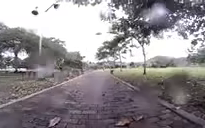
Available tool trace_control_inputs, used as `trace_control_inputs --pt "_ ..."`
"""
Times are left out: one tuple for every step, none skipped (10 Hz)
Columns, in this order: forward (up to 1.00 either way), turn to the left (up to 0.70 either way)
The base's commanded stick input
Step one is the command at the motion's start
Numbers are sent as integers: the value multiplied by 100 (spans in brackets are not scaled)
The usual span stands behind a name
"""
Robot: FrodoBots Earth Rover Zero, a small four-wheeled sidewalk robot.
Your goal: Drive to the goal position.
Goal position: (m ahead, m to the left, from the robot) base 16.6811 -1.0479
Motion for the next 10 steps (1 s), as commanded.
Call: trace_control_inputs --pt "70 0" --pt "70 0" --pt "70 0" --pt "70 0" --pt "70 0" --pt "70 0" --pt "70 0" --pt "70 0" --pt "70 0" --pt "70 0"
